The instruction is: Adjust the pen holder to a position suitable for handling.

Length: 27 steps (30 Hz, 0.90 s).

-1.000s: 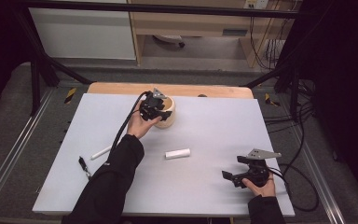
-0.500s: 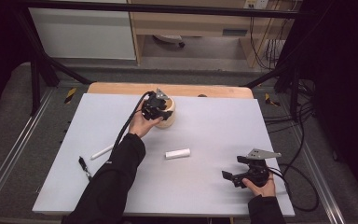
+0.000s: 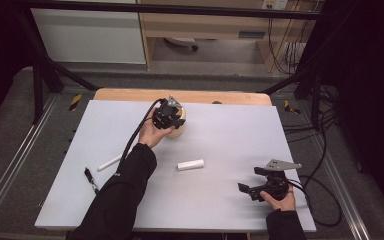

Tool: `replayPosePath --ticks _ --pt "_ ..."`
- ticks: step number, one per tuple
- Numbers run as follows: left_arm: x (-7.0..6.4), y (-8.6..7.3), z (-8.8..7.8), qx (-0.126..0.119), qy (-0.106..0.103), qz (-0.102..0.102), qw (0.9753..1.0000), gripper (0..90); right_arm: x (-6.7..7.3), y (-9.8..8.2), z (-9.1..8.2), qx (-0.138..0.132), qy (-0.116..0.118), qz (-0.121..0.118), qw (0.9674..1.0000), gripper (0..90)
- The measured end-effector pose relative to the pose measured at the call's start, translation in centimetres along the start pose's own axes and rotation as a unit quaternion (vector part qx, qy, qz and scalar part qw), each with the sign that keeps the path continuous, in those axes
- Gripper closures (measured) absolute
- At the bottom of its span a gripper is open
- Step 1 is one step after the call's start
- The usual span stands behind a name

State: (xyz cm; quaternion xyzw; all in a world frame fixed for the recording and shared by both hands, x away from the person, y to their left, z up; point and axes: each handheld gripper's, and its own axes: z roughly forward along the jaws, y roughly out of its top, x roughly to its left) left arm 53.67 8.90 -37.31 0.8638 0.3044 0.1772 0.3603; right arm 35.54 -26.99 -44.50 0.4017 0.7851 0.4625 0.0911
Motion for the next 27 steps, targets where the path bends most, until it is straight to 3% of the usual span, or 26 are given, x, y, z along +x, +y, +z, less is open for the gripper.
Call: replayPosePath --ticks 27 --pt "-1.5 -0.3 -0.5 0.037 -0.04 0.022 0.9983 80.2 0.0 0.0 0.0 0.0 0.001 0.0 1.0 0.9"
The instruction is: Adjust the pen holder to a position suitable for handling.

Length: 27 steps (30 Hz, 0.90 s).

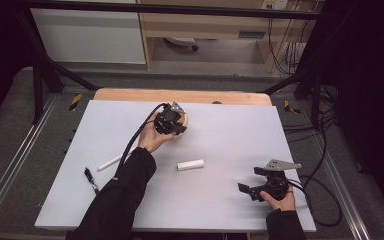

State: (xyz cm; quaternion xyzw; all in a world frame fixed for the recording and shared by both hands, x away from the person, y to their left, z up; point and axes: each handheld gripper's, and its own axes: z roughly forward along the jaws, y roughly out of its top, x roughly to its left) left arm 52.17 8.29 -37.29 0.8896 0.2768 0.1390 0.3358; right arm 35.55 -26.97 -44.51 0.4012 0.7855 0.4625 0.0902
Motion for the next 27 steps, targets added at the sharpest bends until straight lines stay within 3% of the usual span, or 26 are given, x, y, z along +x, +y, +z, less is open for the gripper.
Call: replayPosePath --ticks 10,27 --pt "0.1 0.2 -1.3 -0.018 -0.006 0.002 0.9998 81.0 0.0 0.0 0.0 0.0 0.0 0.0 1.0 0.9" --pt "-0.9 -1.5 -5.2 -0.006 -0.041 0.01 0.9991 81.2 0.0 0.0 0.0 0.0 -0.001 0.0 1.0 0.9"
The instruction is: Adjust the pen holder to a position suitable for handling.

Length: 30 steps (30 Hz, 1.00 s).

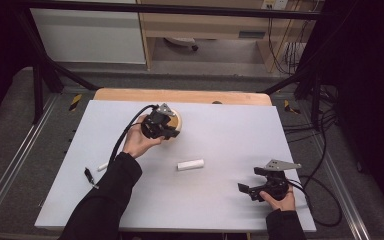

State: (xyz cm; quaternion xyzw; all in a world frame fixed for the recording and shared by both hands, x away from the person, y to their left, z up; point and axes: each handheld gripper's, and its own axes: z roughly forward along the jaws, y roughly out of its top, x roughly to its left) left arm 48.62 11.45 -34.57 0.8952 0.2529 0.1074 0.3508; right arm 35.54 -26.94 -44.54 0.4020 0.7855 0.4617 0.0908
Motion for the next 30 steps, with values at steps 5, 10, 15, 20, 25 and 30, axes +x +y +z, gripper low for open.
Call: replayPosePath --ticks 5,10,15,20,25,30 --pt "-1.0 -0.9 -0.8 0.002 -0.015 0.008 0.9998 81.1 0.0 0.0 0.0 0.0 -0.001 0.0 1.0 0.9" --pt "-1.9 -1.8 -1.0 0.006 -0.027 0.014 0.9995 81.1 0.0 0.0 0.0 0.002 0.0 0.002 1.0 0.9" --pt "-2.7 -2.5 -0.9 0.012 -0.04 0.019 0.9989 81.1 0.0 0.0 0.0 0.003 -0.001 0.001 1.0 0.9" --pt "-3.2 -3.0 -0.6 0.021 -0.052 0.021 0.9982 81.0 0.0 0.0 0.1 0.003 0.0 -0.002 1.0 0.9" --pt "-3.3 -3.3 -0.4 0.03 -0.057 0.016 0.9978 80.9 0.0 0.0 0.1 0.003 -0.001 -0.001 1.0 0.9" --pt "-3.1 -3.4 -0.3 0.029 -0.065 0.012 0.9974 80.7 0.0 0.0 0.1 0.004 0.0 0.0 1.0 0.9"
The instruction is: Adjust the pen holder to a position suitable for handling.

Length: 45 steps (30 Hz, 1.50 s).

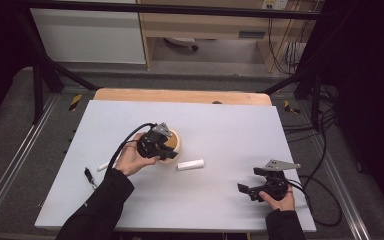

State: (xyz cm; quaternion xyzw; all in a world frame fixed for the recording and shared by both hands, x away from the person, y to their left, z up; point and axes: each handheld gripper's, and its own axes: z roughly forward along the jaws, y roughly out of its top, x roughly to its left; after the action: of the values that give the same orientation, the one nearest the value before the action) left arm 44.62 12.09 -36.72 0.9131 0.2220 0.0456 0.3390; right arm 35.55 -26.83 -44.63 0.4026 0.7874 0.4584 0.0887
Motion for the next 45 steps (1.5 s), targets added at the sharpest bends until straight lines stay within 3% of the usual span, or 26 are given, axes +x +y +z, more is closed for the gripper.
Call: replayPosePath --ticks 4,13,21,29,36,45 --pt "0.3 0.0 0.1 -0.009 -0.004 -0.008 0.9999 80.5 0.0 0.0 0.0 0.0 0.0 -0.001 1.0 0.9" --pt "1.0 0.2 0.1 -0.02 0.028 0.014 0.9993 76.5 0.0 0.0 0.1 0.0 0.001 -0.001 1.0 0.9" --pt "1.6 0.7 0.4 -0.019 0.035 0.016 0.9991 74.6 0.0 0.0 0.1 0.002 0.001 -0.001 1.0 0.9" --pt "1.4 0.7 0.3 -0.018 0.046 0.02 0.9986 73.2 0.0 0.0 0.1 0.002 0.001 -0.001 1.0 0.9" --pt "1.2 0.7 -1.1 -0.033 0.061 0.0 0.9976 55.0 0.0 0.0 0.1 0.001 0.001 -0.001 1.0 0.9" --pt "0.7 -0.3 -3.5 -0.048 0.093 -0.03 0.9941 31.3 0.0 0.0 0.1 0.001 0.002 -0.001 1.0 0.9"
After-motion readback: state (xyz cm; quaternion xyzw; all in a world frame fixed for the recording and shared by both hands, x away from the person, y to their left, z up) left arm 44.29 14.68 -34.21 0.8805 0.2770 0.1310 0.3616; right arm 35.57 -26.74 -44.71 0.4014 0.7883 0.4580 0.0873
